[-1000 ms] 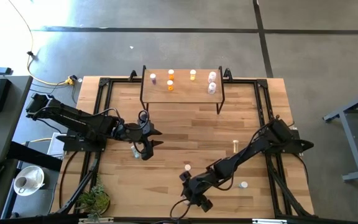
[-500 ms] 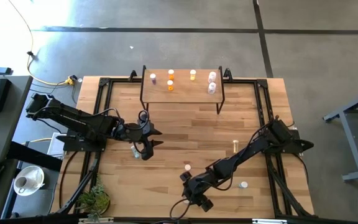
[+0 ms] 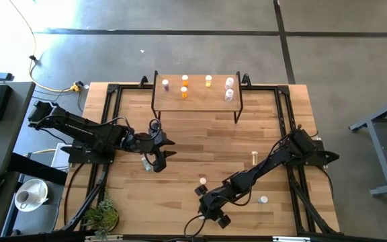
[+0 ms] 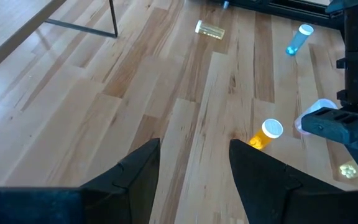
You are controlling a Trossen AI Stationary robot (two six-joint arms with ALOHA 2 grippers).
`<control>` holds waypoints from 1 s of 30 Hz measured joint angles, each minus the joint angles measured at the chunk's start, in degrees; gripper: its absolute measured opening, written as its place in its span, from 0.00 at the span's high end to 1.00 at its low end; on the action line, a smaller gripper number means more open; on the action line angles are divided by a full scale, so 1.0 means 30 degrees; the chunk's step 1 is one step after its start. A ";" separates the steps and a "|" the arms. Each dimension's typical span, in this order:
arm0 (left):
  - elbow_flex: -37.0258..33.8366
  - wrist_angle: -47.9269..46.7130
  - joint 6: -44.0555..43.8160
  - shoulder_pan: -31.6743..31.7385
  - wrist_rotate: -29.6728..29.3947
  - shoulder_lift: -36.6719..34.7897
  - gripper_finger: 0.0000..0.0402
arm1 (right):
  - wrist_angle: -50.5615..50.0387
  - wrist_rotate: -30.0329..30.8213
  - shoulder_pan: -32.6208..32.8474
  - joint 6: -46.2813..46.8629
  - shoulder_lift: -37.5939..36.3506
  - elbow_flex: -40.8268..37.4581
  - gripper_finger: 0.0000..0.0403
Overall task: Pick and place medicine bottles onto shelf by color
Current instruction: Put the bottom yellow pill bottle on the shelf aligned with the other yellow pill bottle
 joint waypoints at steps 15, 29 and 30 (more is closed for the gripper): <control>0.0000 -0.0001 0.0000 0.0000 0.0000 0.0000 0.54 | -0.0162 -0.0080 0.0000 0.0211 -0.0001 0.0000 0.72; -0.0004 -0.0749 -0.0016 0.0000 0.0007 0.0000 0.54 | -0.0548 -0.0005 -0.0007 0.0539 -0.0892 -0.0007 0.72; -0.0007 -0.0811 -0.0022 0.0000 0.0007 0.0000 0.54 | -0.0542 0.0107 -0.0007 0.0491 -0.1118 -0.0007 0.72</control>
